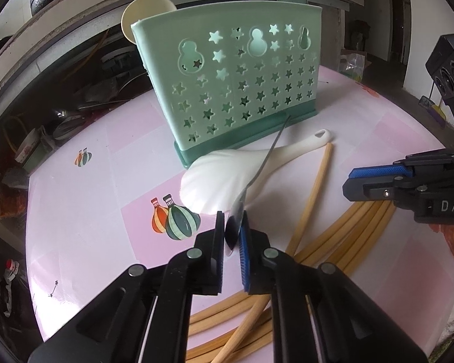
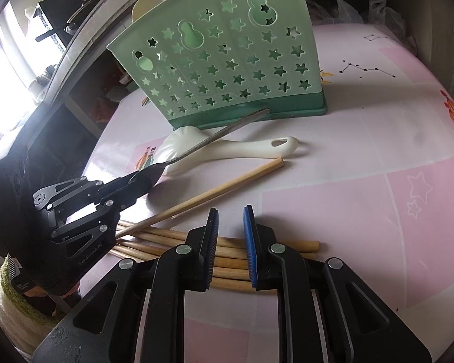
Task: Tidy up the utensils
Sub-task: 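Close the left tool on the white-handled spoon and lift it, then move the right tool to the white rice paddle and close on it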
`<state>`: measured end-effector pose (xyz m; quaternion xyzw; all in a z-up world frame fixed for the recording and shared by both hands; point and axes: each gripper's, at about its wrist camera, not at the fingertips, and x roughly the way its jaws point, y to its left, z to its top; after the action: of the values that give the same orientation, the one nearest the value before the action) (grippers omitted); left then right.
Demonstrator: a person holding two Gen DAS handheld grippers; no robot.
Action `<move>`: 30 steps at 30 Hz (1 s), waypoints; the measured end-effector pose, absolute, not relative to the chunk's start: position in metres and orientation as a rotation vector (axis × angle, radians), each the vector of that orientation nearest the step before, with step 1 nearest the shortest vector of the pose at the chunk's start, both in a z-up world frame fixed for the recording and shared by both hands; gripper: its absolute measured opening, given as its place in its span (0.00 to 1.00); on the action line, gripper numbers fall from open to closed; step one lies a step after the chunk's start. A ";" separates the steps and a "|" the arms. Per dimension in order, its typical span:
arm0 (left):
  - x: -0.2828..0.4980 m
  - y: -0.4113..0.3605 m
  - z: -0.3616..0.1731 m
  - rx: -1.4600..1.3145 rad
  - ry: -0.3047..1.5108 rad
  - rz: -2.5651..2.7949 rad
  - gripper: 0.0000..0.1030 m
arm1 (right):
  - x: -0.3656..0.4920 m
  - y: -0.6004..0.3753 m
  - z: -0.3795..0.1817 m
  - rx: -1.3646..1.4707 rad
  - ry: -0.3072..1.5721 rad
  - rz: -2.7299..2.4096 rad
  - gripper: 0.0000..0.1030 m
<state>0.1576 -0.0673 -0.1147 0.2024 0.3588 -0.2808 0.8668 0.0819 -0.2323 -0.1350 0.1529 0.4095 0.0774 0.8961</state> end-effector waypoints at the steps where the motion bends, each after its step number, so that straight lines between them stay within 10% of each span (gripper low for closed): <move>1: 0.158 -0.069 -0.117 0.431 0.766 -0.589 0.10 | 0.082 -0.232 -0.135 0.317 0.849 0.161 0.16; 23: 0.116 0.001 -0.055 0.202 0.642 -0.470 0.02 | 0.071 -0.223 -0.104 0.169 0.785 0.130 0.18; 30: 0.103 0.048 -0.036 0.067 0.595 -0.386 0.02 | 0.107 -0.204 -0.089 0.108 0.817 0.250 0.36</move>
<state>0.1031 0.0482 -0.0360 0.0330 0.2912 -0.1890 0.9372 0.1072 -0.2037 -0.0891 0.0522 0.3960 0.1211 0.9088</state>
